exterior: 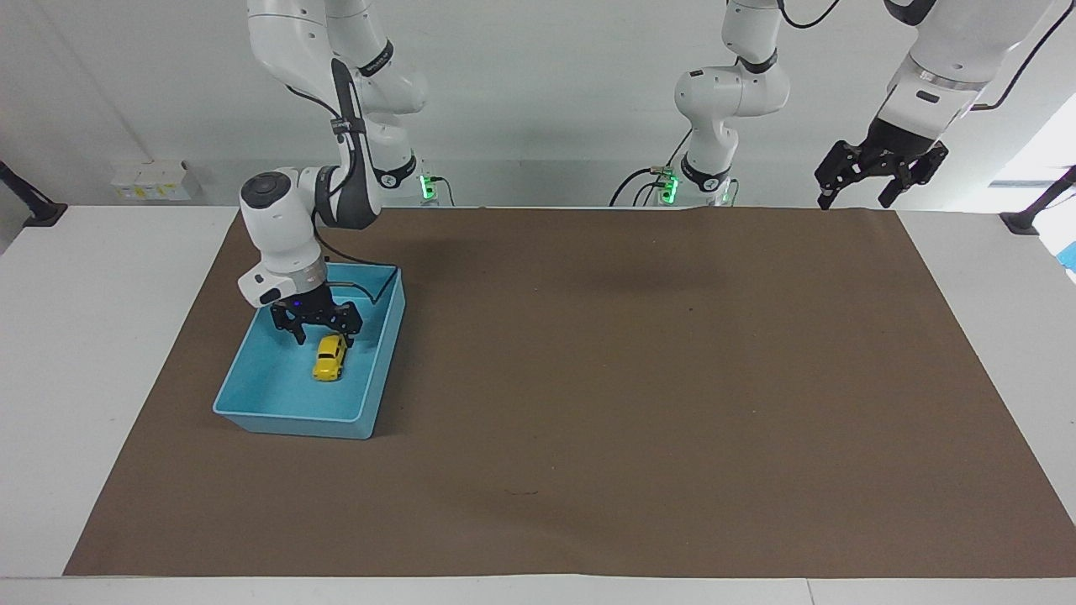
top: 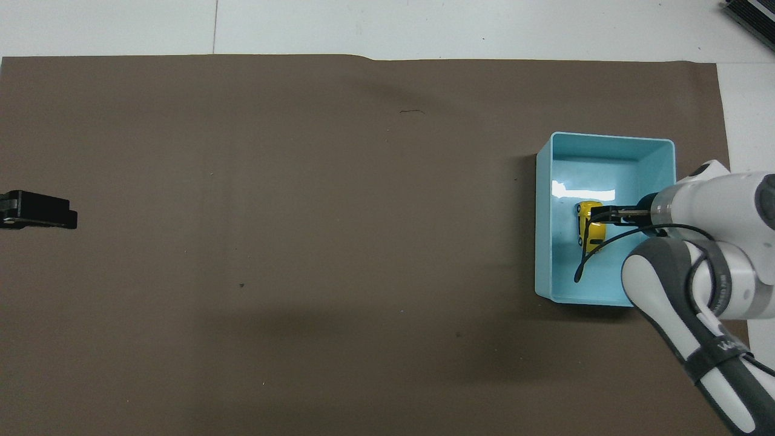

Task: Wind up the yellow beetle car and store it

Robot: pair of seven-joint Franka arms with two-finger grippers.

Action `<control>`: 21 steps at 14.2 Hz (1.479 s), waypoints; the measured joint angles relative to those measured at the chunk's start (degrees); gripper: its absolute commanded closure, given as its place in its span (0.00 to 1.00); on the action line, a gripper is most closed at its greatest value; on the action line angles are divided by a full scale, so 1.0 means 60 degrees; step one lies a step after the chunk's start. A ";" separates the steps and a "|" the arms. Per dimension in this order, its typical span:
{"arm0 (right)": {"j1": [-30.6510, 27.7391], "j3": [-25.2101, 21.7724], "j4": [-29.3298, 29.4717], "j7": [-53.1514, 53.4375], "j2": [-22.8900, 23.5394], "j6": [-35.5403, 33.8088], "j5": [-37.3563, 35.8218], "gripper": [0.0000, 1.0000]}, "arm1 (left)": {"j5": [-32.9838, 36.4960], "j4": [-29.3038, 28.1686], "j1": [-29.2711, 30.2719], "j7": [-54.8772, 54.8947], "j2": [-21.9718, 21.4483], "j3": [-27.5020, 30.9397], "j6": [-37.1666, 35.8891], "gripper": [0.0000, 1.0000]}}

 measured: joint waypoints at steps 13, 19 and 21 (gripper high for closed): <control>-0.0290 -0.0019 0.3753 0.0472 -0.1075 -0.5549 0.0111 0.00 | 0.0000 0.0000 0.0000 0.0000 0.0000 0.0009 0.0000 0.00; 0.0061 0.0318 0.4478 0.1419 -0.1237 -0.6983 0.0184 0.00 | 0.0000 0.0000 0.0000 0.0000 0.0000 0.0013 0.0000 0.00; 0.0048 0.0308 0.5167 0.1419 -0.1096 -0.7631 0.0183 0.00 | 0.0000 0.0000 0.0000 0.0000 0.0000 0.0013 0.0000 0.00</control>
